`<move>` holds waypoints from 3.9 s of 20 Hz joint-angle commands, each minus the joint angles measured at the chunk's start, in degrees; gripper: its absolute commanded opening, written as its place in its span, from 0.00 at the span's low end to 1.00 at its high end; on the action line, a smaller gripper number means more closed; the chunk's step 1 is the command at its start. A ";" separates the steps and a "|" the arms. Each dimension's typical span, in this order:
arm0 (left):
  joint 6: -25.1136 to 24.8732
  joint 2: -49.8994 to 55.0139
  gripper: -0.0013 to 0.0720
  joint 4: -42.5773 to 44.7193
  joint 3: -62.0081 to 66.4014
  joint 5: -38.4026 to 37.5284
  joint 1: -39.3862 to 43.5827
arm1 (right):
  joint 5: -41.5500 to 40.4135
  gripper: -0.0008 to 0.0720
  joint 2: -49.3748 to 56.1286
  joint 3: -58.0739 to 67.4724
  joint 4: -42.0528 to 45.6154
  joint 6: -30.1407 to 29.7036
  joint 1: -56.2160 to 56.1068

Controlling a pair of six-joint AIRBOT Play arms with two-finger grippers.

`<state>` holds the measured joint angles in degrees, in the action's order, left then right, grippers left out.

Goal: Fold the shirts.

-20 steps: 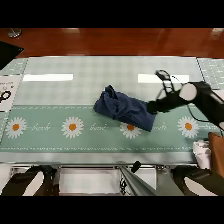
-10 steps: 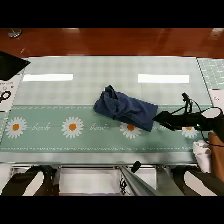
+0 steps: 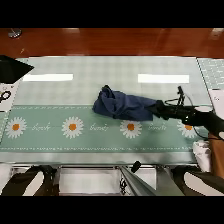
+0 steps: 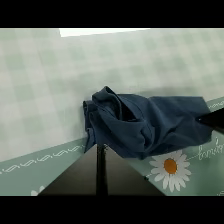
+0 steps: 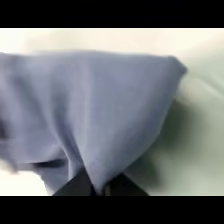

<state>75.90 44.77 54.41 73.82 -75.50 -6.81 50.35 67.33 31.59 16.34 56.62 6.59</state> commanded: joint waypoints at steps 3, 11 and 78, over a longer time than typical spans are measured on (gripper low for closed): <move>-0.20 1.07 0.06 0.00 -2.16 5.03 0.07 | 15.02 0.04 -19.04 18.64 12.92 18.60 7.17; -3.43 3.69 0.06 -0.68 -3.96 5.51 0.07 | 35.60 0.04 -26.53 43.95 44.52 35.98 20.79; 23.85 27.45 0.98 42.03 -0.44 4.37 24.63 | 36.61 0.84 14.23 50.07 71.10 20.70 -4.26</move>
<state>99.02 71.99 95.98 73.21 -70.96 18.70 87.20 80.99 81.60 86.85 77.01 3.55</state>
